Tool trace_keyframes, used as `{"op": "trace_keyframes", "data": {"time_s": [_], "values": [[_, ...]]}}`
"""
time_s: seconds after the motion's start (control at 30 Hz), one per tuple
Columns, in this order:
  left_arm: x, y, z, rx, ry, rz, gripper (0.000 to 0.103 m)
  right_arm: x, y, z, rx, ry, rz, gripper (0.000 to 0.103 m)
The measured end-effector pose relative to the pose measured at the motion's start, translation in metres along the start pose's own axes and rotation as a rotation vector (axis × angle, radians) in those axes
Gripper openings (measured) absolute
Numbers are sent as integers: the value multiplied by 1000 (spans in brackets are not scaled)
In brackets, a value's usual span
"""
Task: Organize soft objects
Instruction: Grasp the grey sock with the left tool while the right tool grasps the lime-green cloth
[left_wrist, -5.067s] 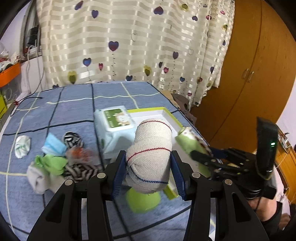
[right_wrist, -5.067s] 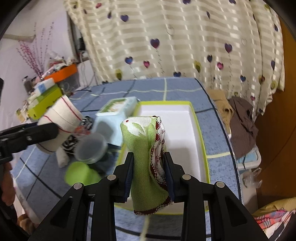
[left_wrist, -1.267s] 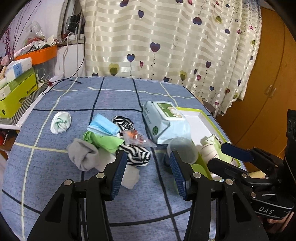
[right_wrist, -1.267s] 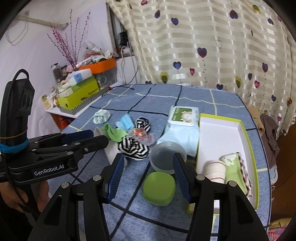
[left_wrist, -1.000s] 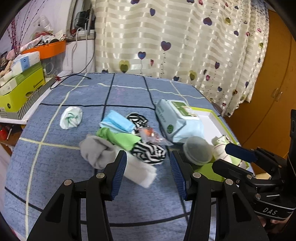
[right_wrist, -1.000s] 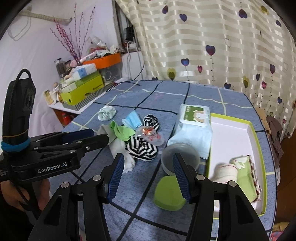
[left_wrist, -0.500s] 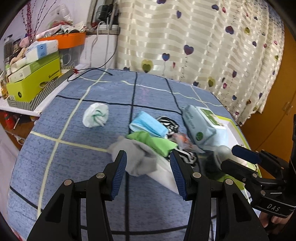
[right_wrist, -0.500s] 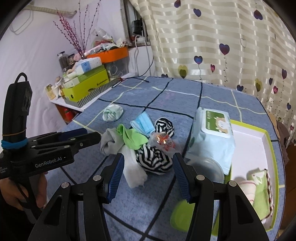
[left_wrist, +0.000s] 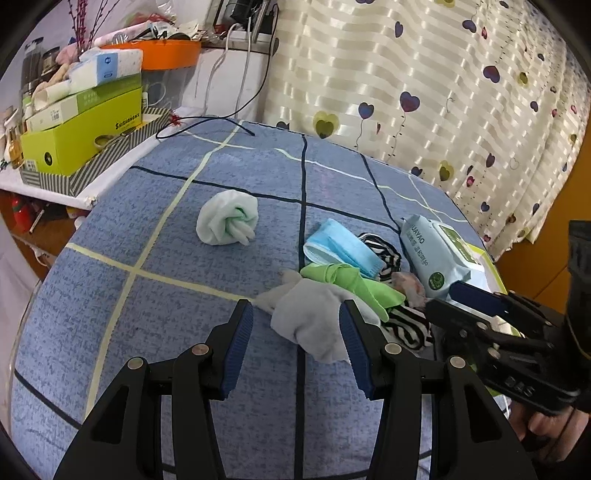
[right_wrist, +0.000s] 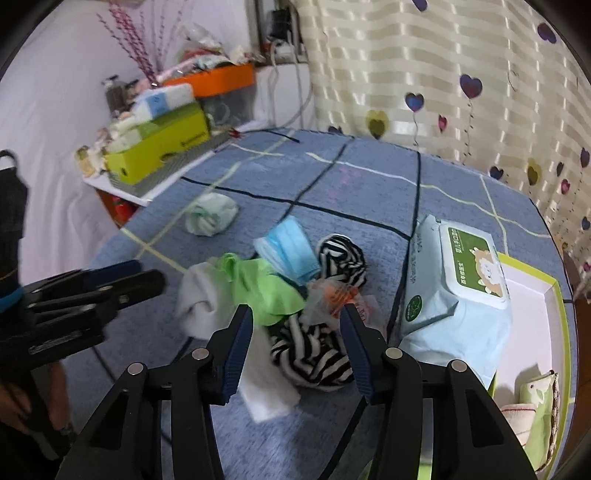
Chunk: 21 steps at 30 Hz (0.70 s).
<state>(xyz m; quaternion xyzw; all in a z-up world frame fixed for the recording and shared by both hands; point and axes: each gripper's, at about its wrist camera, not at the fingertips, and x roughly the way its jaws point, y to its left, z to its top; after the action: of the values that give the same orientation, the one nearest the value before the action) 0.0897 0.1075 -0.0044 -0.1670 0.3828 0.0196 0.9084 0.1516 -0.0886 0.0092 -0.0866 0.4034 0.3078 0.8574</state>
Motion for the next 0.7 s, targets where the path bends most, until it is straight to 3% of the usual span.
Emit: {"op": "trace_keyframes", "data": {"time_s": [0.37,0.5,0.7], "values": [[0,21,2,-43,-12,-44,50,35,20,15,-65,36,77,48],[0,24,0,-51,-7,-53,50,51,27,16,-91,71,85,32],[2,25,-1,-54,1,-80,50,70,30,19,-112,108,87,29]]}}
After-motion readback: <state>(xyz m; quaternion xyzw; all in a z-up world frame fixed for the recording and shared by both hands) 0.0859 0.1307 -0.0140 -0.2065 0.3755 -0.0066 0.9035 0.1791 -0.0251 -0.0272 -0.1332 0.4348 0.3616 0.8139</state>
